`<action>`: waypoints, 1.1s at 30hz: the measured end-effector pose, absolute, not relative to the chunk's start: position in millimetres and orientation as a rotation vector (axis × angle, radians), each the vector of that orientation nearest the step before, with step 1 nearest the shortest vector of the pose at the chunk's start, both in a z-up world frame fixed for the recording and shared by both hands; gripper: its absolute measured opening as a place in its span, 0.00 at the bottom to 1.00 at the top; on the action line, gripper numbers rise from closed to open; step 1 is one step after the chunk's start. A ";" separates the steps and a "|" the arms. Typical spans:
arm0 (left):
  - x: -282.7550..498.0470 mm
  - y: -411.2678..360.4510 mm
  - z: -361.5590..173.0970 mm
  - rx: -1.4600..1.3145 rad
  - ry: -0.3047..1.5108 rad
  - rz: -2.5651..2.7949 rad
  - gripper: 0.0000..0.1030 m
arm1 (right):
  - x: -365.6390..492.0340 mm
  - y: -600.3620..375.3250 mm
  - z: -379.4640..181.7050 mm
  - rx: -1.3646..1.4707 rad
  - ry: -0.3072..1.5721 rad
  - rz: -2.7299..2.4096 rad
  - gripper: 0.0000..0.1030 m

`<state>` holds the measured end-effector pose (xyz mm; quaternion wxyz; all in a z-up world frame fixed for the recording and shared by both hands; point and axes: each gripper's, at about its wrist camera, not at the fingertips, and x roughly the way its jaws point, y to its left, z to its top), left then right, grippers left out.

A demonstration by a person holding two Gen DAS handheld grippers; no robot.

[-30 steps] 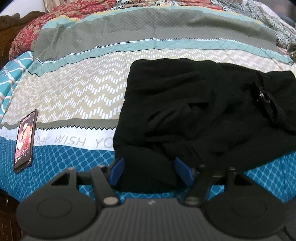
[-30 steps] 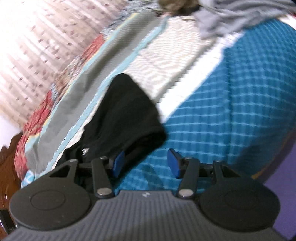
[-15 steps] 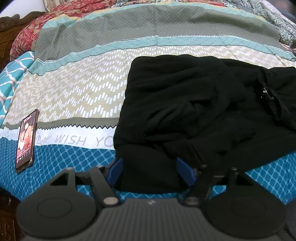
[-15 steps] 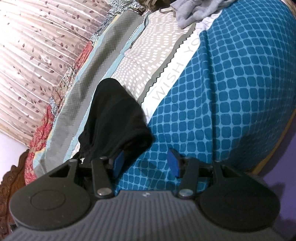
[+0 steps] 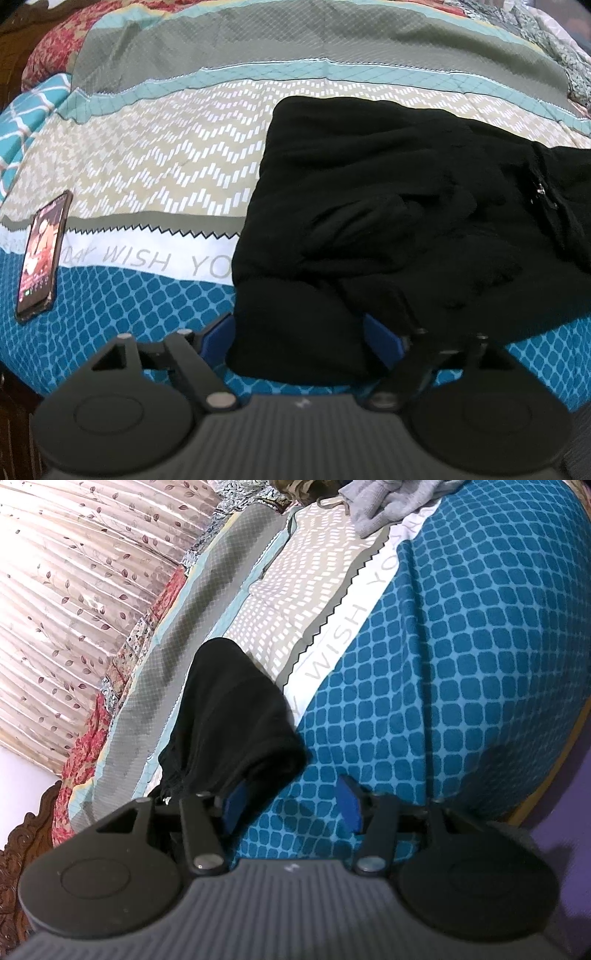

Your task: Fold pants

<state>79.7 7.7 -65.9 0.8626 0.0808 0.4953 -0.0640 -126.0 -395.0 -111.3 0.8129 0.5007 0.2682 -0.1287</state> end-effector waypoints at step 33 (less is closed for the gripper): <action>58.3 42.3 -66.2 0.000 1.044 -0.160 1.00 | -133.2 -405.1 -120.6 1.262 0.463 -0.206 0.82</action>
